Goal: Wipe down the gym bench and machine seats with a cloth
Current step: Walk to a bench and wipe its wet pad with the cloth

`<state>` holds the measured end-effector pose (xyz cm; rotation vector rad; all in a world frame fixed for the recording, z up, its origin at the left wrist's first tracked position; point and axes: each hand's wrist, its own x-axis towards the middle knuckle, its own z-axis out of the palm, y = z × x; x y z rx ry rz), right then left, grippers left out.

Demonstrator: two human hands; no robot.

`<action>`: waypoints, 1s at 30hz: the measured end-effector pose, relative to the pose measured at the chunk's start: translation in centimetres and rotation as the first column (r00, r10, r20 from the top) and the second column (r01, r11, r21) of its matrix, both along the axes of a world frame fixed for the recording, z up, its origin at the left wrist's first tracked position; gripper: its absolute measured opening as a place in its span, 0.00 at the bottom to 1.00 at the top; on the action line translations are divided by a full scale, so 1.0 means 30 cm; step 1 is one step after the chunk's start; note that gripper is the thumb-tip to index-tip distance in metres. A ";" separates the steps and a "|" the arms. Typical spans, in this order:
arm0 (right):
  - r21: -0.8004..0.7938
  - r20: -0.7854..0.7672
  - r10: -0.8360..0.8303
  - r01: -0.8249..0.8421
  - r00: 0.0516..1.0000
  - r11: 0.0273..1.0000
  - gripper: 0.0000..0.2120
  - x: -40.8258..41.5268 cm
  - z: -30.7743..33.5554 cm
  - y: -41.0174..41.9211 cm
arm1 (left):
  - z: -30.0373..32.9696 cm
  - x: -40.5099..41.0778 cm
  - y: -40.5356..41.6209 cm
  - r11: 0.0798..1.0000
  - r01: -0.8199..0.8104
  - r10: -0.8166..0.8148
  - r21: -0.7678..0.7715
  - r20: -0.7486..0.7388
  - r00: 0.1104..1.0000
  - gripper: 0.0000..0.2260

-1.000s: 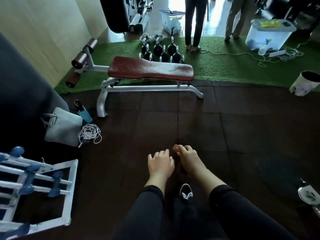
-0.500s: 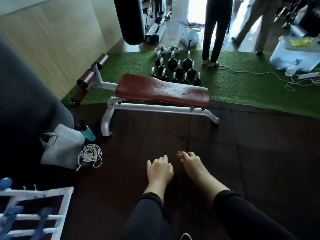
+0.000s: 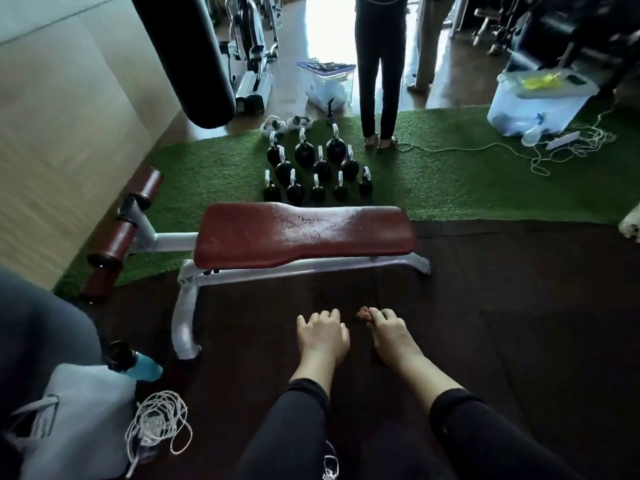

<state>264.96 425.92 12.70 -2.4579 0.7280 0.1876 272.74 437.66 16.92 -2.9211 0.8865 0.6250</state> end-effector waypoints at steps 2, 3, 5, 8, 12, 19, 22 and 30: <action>0.006 0.008 -0.037 0.037 0.999 0.999 0.19 0.073 0.003 -0.031 | 0.003 0.083 -0.038 0.999 0.034 -0.034 -0.003 -0.002 0.999 0.20; 0.009 0.010 -0.054 0.054 0.998 0.999 0.19 0.109 0.003 -0.054 | 0.004 0.125 -0.062 0.999 0.049 -0.049 -0.009 -0.007 0.999 0.20; 0.009 0.015 -0.088 0.088 0.996 0.996 0.19 0.189 0.004 -0.107 | -0.004 0.212 -0.117 0.997 0.078 -0.078 -0.015 -0.003 0.997 0.19; 0.004 0.027 -0.107 0.107 0.994 0.994 0.19 0.313 -0.014 -0.207 | -0.029 0.346 -0.221 0.995 0.096 -0.096 -0.015 0.010 0.995 0.18; -0.011 0.023 -0.133 0.133 0.991 0.991 0.20 0.483 -0.052 -0.376 | -0.061 0.518 -0.392 0.993 0.116 -0.116 -0.026 -0.018 0.993 0.19; -0.027 0.023 -0.146 0.147 0.989 0.989 0.21 0.778 -0.164 -0.684 | -0.153 0.823 -0.684 0.994 0.100 -0.102 -0.036 -0.043 0.994 0.20; -0.020 0.011 -0.180 0.181 0.984 0.983 0.21 0.866 -0.246 -0.790 | -0.229 0.910 -0.782 0.993 0.106 -0.108 -0.044 -0.056 0.993 0.20; -0.025 0.065 -0.311 0.313 0.948 0.949 0.20 1.035 -0.646 -1.005 | -0.620 1.122 -0.961 0.981 0.167 -0.172 -0.094 -0.052 0.984 0.21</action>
